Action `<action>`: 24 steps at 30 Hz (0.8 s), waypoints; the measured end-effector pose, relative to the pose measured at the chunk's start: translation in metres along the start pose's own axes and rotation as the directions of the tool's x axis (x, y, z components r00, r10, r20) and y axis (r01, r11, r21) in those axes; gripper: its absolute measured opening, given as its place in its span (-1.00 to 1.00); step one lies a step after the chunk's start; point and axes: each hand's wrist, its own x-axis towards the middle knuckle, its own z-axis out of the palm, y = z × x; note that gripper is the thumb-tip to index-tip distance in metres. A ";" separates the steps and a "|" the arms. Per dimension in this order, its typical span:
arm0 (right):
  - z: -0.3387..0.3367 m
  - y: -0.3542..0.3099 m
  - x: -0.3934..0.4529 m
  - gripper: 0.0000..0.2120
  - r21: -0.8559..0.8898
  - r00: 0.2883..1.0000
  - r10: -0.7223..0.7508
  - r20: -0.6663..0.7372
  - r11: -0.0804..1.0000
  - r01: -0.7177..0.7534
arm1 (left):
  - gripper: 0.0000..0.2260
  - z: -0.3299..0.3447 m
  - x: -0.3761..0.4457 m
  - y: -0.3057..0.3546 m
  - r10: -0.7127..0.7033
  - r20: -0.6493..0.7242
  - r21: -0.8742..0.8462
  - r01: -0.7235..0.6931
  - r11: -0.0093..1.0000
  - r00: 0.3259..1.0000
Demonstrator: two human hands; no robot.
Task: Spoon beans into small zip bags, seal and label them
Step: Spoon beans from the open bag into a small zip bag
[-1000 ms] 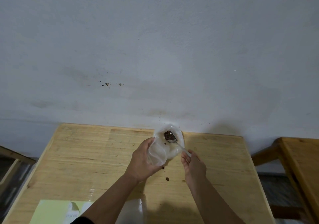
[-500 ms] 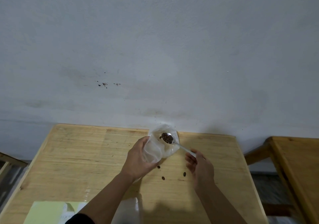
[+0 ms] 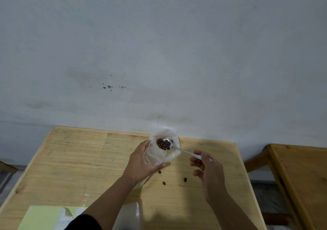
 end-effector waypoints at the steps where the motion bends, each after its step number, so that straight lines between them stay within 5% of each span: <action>1: 0.001 0.000 -0.001 -0.75 -0.025 1.000 -0.019 0.007 0.999 0.019 | 0.03 0.000 0.000 0.000 -0.003 0.005 -0.005 0.003 1.000 1.000; 9: 0.005 0.005 -0.003 -0.77 -0.314 0.936 -0.313 0.159 0.883 0.348 | 0.04 0.000 0.002 -0.001 0.001 0.015 0.004 -0.001 1.000 1.000; 12: 0.005 0.007 -0.002 -0.76 -0.267 0.925 -0.371 0.087 0.886 0.380 | 0.03 0.000 0.003 -0.001 0.006 0.006 0.018 -0.007 1.000 1.000; 17: 0.002 0.018 0.015 -0.76 -0.216 0.961 -0.169 -0.220 0.969 0.120 | 0.01 -0.001 0.002 -0.003 0.008 0.018 0.006 -0.008 1.000 1.000; 24: 0.019 0.044 0.041 -0.79 -0.140 0.912 0.183 -0.368 0.958 -0.249 | -0.03 0.000 0.003 0.001 0.022 0.031 0.031 -0.023 0.999 0.999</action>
